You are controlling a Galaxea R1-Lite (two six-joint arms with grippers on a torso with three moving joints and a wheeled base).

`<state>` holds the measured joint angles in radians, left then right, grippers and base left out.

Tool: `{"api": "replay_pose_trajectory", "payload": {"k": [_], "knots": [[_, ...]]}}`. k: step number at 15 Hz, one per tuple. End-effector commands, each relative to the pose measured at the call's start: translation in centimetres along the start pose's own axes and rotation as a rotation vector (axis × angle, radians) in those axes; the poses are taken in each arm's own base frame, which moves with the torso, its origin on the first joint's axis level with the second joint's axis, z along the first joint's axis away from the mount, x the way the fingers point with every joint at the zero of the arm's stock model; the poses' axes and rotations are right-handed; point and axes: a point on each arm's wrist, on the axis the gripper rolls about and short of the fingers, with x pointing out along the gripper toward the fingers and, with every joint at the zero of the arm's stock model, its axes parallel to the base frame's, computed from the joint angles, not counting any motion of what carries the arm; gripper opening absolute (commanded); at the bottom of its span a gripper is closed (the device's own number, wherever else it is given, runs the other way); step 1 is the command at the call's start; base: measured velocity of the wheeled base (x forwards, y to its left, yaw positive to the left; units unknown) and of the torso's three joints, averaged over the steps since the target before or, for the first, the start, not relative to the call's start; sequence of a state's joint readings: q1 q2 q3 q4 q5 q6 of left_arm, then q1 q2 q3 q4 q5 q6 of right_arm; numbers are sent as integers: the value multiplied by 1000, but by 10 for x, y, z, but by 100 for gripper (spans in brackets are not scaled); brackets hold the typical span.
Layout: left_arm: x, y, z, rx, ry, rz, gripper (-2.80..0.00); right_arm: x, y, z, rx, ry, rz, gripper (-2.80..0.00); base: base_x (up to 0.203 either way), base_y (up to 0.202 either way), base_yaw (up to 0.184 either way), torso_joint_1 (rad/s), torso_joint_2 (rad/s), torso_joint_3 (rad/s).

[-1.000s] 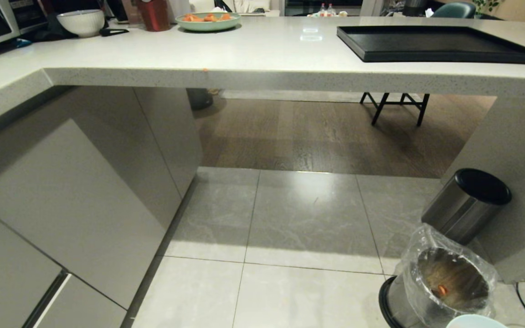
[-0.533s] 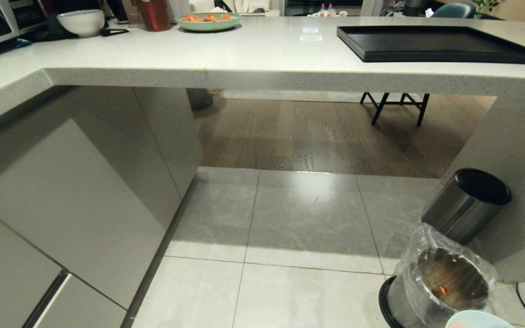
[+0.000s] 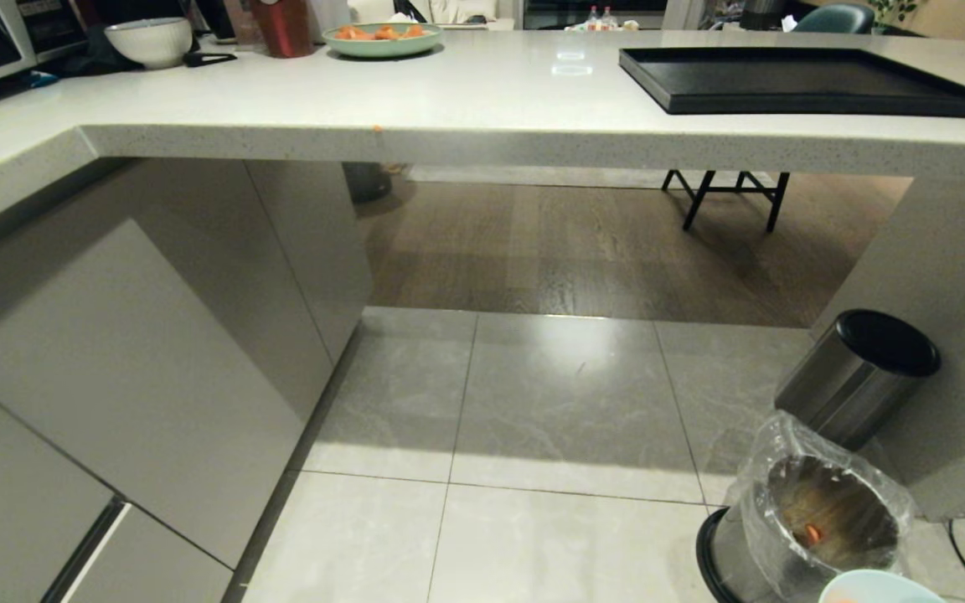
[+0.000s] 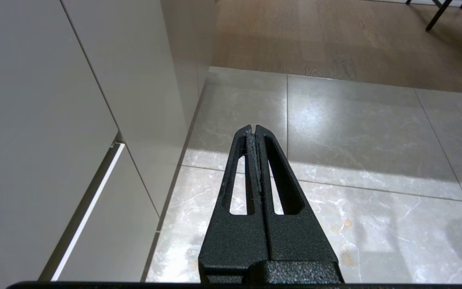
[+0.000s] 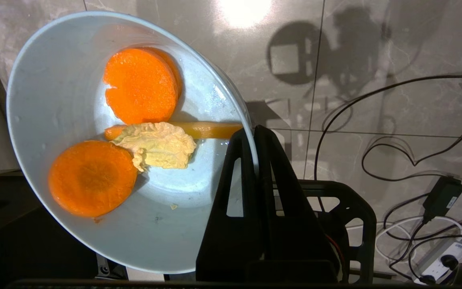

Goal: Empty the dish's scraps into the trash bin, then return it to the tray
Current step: Move the bowl over the trash can

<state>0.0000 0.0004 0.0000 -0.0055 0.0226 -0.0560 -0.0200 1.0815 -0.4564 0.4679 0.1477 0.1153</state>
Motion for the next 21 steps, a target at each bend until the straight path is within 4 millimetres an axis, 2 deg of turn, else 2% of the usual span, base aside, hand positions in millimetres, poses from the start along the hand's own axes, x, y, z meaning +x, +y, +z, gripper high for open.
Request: {"api": "replay_pose_trajectory", "payload": {"k": [1, 6, 16, 21], "knots": [[0, 0, 0, -1, 0, 0, -280, 1, 0, -1, 2, 7, 0, -280, 0, 0, 0, 0, 0, 0], [0, 0, 0, -1, -1, 0, -280, 1, 0, -1, 3, 13, 0, -280, 1, 2, -17, 2, 0, 1], [0, 0, 0, -1, -1, 0, -280, 1, 0, -1, -3, 5, 1, -280, 3, 8, -158, 4, 2, 1], [0, 0, 0, -1, 0, 0, -280, 1, 0, -2, -3, 9, 1, -280, 0, 0, 0, 0, 0, 0]]}}
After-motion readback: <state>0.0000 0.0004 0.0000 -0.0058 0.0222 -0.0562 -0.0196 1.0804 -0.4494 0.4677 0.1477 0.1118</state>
